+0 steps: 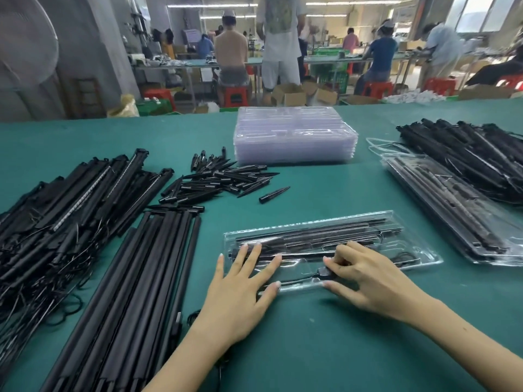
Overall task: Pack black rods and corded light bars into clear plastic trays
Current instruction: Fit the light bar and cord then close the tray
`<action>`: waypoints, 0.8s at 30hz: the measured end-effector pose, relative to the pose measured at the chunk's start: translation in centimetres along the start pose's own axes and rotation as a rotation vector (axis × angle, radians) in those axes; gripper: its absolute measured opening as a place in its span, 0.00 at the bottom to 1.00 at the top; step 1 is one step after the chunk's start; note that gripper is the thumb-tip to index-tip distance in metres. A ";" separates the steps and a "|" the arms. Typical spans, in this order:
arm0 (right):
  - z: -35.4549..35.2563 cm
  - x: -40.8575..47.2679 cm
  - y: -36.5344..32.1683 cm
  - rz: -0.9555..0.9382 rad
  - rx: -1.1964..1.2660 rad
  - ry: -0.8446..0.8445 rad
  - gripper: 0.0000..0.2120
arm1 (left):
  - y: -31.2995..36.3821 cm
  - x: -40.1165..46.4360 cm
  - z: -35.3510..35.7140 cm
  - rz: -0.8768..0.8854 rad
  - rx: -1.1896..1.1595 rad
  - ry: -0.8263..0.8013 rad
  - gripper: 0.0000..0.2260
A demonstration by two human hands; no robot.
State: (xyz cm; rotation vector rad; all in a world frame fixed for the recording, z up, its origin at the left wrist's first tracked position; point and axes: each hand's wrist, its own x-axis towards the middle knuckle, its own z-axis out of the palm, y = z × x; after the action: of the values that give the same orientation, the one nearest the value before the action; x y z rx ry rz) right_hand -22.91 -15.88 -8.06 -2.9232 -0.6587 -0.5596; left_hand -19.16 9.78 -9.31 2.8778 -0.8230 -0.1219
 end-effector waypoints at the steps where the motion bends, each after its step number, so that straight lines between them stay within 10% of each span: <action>1: -0.1 0.5 -0.1 0.015 0.002 0.021 0.24 | 0.0 0.0 0.1 -0.006 -0.010 0.004 0.22; 4: -0.2 2.6 -1.3 0.036 -0.006 0.149 0.17 | 0.0 0.0 0.0 -0.021 -0.045 0.015 0.22; 10: 3.7 5.8 -3.3 0.179 0.035 -0.313 0.26 | -0.2 0.9 -1.2 -0.038 -0.119 0.114 0.20; 24: 4.1 6.2 -2.9 0.195 0.126 -0.379 0.26 | -0.2 3.4 0.1 -0.125 -0.026 0.048 0.28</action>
State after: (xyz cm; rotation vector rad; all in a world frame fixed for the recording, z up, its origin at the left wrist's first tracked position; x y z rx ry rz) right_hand -17.60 -10.17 -9.53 -2.9467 -0.4129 0.0569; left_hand -16.17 8.15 -9.56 2.8947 -0.6284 -0.0760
